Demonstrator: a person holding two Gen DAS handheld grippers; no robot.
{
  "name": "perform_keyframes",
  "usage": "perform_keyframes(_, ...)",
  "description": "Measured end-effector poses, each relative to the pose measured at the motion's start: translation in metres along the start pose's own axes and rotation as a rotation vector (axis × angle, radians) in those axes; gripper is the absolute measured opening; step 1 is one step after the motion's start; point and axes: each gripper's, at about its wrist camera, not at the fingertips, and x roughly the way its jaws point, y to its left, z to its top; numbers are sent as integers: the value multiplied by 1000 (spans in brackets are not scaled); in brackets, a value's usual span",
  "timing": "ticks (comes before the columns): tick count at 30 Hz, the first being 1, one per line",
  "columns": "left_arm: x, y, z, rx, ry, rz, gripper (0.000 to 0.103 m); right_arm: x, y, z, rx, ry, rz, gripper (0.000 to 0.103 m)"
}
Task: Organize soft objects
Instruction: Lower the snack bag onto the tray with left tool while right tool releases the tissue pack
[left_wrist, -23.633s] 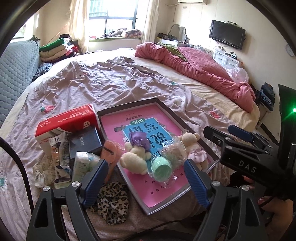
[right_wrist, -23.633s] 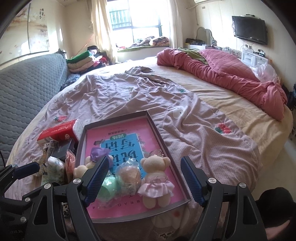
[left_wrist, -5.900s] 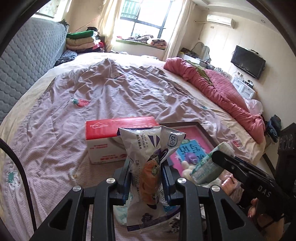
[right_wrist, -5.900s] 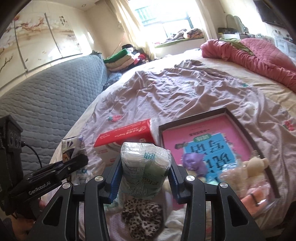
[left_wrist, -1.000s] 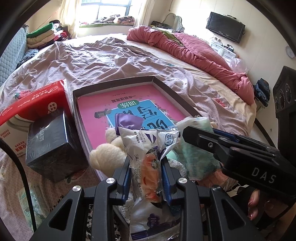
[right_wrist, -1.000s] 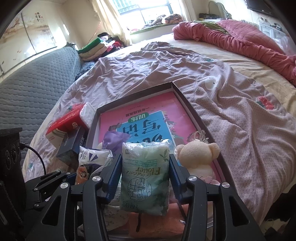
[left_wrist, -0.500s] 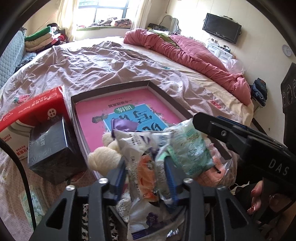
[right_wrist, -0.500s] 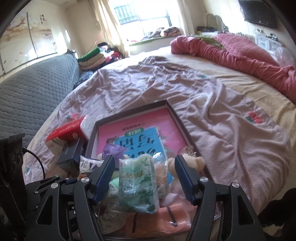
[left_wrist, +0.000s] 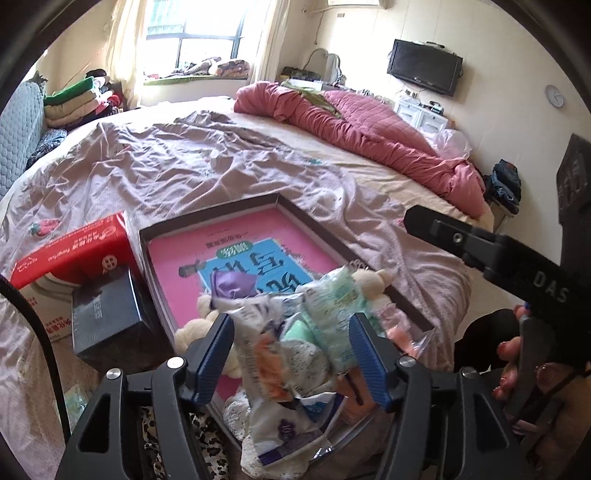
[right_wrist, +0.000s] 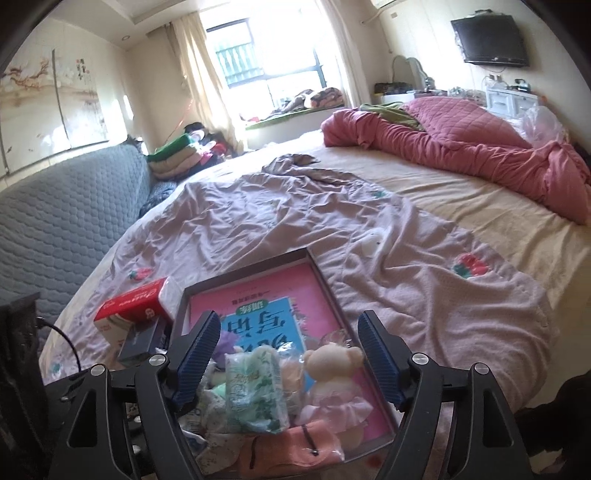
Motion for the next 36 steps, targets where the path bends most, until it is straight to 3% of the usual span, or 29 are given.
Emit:
perform_keyframes(6,-12,-4,2,16,-21,33,70,-7,0,2,-5,-17,-14,79)
perform_keyframes(15,-21,-1,6,-8,-32,5,72,-12,0,2,-10,-18,-32,79)
perform_keyframes(36,-37,6,5,-25,-34,30,78,-4,10,-6,-46,33,-24,80)
